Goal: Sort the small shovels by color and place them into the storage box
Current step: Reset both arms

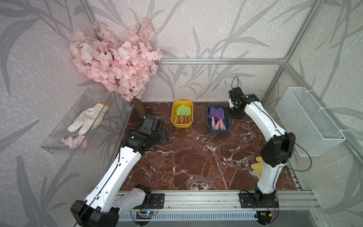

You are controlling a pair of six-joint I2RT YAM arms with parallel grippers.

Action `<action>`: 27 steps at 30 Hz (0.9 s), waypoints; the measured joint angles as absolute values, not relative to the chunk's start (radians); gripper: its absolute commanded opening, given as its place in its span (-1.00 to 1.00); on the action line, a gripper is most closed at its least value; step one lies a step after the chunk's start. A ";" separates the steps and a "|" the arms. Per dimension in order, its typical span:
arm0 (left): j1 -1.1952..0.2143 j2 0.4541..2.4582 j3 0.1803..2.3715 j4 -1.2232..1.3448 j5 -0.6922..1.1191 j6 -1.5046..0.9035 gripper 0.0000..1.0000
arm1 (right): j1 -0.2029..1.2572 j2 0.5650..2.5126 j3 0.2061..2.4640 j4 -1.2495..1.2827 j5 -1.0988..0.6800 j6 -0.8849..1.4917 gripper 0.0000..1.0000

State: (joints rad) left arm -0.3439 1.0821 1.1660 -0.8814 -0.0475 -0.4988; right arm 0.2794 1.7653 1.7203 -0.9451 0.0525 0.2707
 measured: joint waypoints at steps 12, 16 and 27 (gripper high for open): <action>-0.279 0.985 0.799 -0.329 -0.229 -0.274 0.94 | 0.284 1.153 0.718 -0.094 0.223 0.046 0.77; -0.257 0.958 0.691 -0.130 -0.327 -0.228 1.00 | 0.285 1.060 0.610 0.051 0.331 -0.012 0.83; -0.121 1.078 0.483 0.284 -0.402 -0.200 1.00 | 0.260 1.307 0.376 0.557 0.475 -0.079 0.89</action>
State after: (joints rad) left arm -0.1215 1.0782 0.4831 0.2844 -0.4019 -0.1997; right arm 0.2604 1.3071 0.3763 0.5571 0.4747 -0.0788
